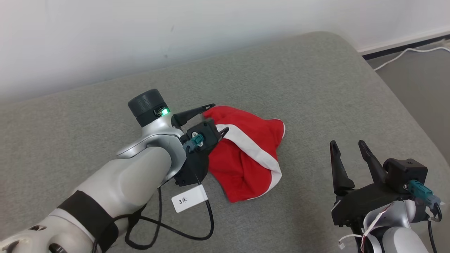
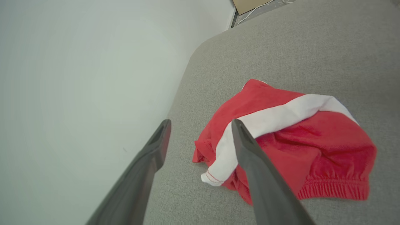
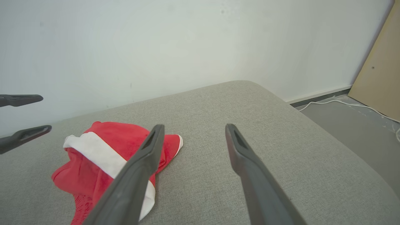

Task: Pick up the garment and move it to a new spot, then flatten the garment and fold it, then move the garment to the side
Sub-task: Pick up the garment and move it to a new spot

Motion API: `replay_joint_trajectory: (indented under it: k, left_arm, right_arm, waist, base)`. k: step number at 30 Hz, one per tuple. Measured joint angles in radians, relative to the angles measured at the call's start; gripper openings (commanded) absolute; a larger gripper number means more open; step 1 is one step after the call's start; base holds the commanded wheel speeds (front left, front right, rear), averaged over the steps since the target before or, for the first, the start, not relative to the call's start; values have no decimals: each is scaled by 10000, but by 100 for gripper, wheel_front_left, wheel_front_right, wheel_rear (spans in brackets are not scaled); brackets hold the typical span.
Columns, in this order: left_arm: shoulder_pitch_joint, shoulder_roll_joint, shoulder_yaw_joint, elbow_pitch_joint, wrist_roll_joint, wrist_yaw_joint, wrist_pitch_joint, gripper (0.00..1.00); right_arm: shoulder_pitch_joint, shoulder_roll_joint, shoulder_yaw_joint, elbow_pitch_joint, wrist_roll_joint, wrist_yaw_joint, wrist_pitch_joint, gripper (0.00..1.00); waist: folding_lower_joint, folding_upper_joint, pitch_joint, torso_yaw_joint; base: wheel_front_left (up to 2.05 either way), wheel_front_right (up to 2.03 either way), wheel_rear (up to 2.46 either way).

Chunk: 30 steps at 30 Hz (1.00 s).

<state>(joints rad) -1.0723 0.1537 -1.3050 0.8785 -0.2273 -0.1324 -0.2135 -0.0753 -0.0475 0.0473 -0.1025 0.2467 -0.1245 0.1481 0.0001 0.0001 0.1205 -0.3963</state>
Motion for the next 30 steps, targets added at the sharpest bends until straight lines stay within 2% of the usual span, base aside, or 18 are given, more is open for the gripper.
replay_joint_trajectory:
  k: [10,14,17,23,24,30]
  left_arm:
    - [549,-679,228,155,-1756,0,-159,100]
    - [959,-717,984,81,-2637,2,-207,100]
    - [1286,-763,2046,-88,-3576,10,-314,100]
    - [2005,-635,3478,-702,-4648,560,-384,100]
    - [2378,-472,3789,-901,-4949,752,-384,100]
    - [3707,157,4211,-1536,-5227,1290,-384,100]
  right_arm:
    - [3,0,-180,163,-2,-2,-75,100]
    - [46,0,-268,226,-2,-2,-79,100]
    - [46,-10,-343,307,90,2,-90,100]
    - [103,-130,-546,416,518,121,-165,100]
    - [168,-194,-625,441,554,207,-222,100]
    - [480,-148,-853,656,1068,435,-537,100]
  waist:
    - [-1,-1,-277,642]
    - [-1,0,-446,958]
    - [-2,0,-585,1207]
    - [-2,-1,-866,1784]
    - [-2,-1,-956,2006]
    - [-2,-1,-1226,2723]
  base:
    - [0,0,0]
    - [0,0,0]
    - [0,0,0]
    - [0,0,0]
    - [0,0,0]
    - [0,0,0]
